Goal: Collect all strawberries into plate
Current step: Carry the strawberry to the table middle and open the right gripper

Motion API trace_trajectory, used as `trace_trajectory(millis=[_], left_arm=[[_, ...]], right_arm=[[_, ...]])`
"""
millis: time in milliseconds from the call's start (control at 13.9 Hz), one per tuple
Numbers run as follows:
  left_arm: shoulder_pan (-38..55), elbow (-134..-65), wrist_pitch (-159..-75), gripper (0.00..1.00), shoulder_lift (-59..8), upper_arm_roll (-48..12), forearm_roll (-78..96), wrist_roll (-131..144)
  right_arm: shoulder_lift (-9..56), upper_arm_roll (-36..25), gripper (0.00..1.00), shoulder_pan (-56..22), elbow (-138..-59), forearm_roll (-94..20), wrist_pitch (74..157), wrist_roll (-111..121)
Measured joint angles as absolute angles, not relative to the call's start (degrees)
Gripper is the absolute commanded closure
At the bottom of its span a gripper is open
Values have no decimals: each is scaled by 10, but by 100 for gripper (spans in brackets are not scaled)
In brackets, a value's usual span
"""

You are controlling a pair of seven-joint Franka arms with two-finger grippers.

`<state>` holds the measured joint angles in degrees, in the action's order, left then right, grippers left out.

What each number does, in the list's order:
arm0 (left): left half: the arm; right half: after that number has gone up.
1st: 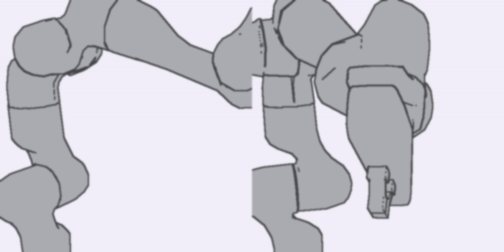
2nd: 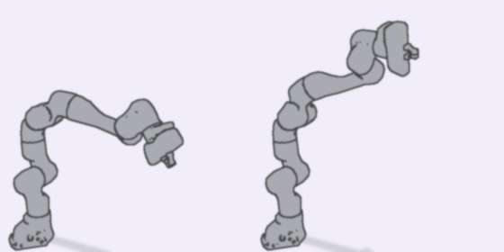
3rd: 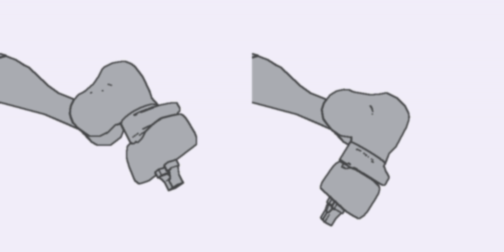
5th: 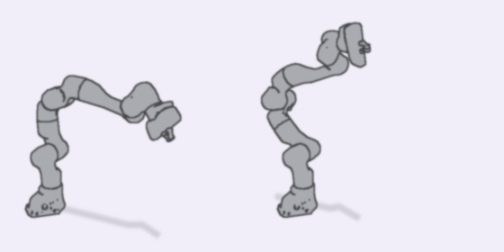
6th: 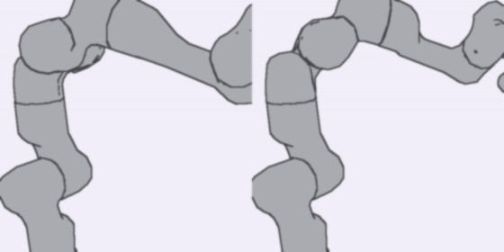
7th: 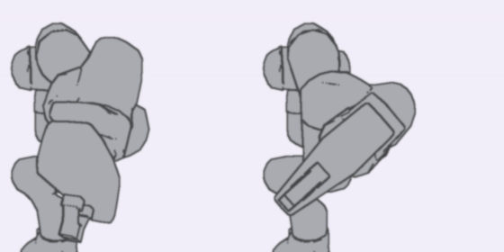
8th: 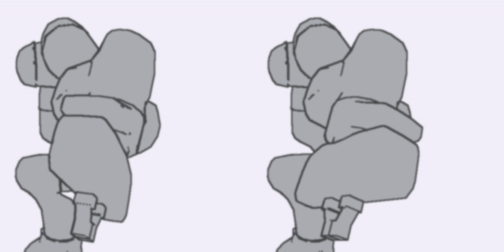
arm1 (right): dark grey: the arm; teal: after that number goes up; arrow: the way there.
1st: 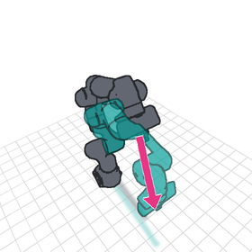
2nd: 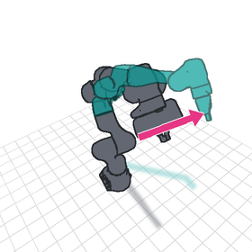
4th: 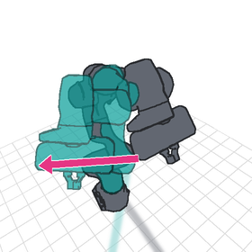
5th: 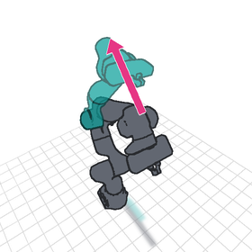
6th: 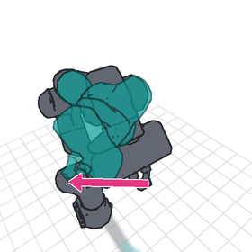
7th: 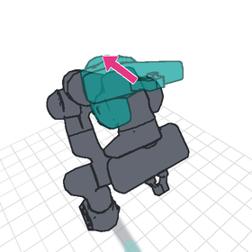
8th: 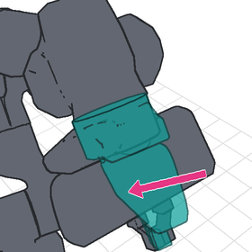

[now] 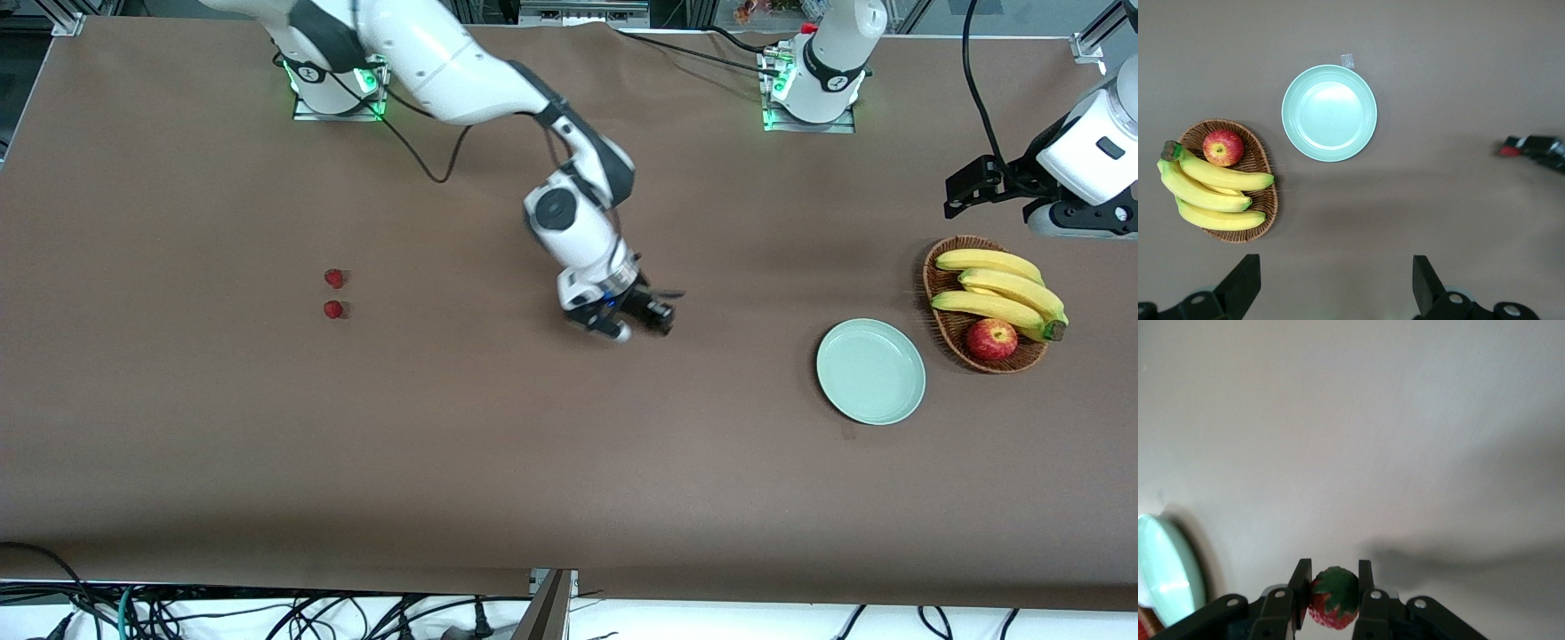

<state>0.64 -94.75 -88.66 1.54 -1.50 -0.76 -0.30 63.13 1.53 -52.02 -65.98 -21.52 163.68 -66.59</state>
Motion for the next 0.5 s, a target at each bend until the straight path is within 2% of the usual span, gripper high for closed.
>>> trace_trajectory(millis=[144, 216, 288, 505], left_arm=[[6, -948, -886, 0, 15, -15, -8, -3], [6, -948, -886, 0, 15, -15, -8, -3], [6, -948, -886, 0, 15, -15, -8, -3], [6, -948, -886, 0, 15, -15, -8, -3]], right_arm=[[649, 14, 73, -537, -641, -215, 1658, -689], [650, 14, 54, -538, -636, -215, 1658, -690], [650, 13, 45, -537, -635, -215, 1658, -690], [650, 8, 45, -536, -632, -215, 1658, -690]])
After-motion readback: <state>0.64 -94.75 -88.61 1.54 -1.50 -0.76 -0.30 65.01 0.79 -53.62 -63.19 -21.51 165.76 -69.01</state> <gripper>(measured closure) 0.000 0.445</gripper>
